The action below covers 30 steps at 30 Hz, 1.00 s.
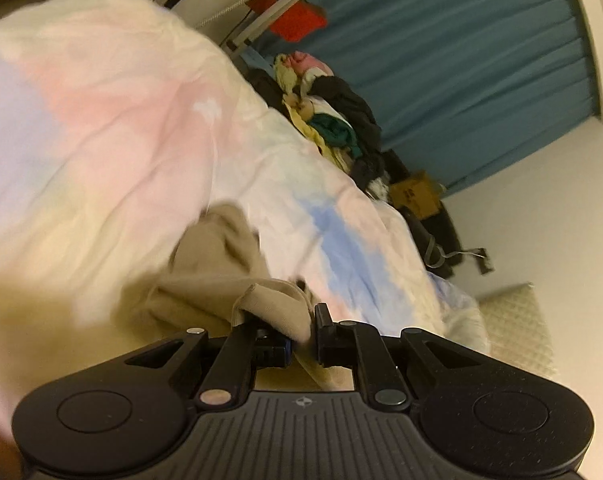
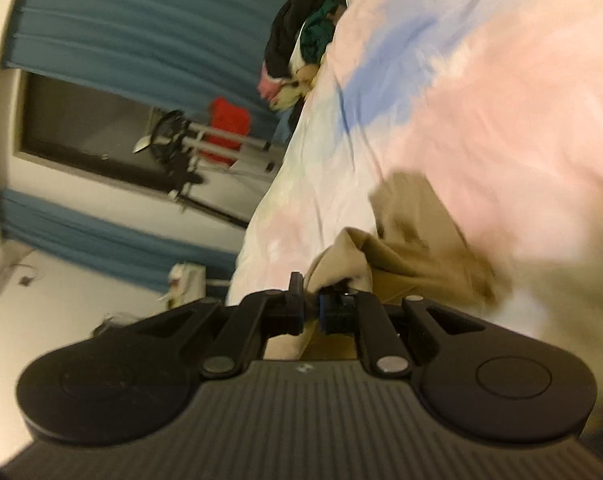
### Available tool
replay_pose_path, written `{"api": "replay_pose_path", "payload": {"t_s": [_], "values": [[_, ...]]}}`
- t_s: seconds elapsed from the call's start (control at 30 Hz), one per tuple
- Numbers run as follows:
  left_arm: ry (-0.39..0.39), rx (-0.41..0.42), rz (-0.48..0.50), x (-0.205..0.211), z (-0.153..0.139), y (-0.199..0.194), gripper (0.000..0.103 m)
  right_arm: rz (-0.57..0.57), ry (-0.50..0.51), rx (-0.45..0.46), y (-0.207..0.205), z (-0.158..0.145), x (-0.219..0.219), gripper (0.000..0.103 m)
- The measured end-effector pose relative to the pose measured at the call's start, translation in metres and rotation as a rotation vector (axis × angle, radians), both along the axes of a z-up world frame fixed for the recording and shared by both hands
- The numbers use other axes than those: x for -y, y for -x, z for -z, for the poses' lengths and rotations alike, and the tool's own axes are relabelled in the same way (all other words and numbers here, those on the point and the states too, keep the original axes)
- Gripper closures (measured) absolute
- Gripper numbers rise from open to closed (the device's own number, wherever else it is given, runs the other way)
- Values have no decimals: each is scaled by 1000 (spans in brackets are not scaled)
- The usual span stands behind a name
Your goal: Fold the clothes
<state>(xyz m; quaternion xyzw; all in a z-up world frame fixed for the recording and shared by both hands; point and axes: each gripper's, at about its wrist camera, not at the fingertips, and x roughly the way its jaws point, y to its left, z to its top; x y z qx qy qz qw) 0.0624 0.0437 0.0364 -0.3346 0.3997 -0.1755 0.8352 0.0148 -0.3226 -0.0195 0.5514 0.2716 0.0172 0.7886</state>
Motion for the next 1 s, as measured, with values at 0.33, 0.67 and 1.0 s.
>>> {"api": "replay_pose_path", "payload": {"t_s": [0.33, 0.67, 1.0], "values": [[-170, 56, 42, 42, 43, -97, 88, 3, 63, -93, -96, 60, 15, 92], [-248, 159, 147, 61, 67, -108, 38, -98, 40, 17, -113, 79, 14, 32], [-429, 259, 188, 79, 57, -72, 10, -210, 400, 115, -84, 39, -29, 63]]}}
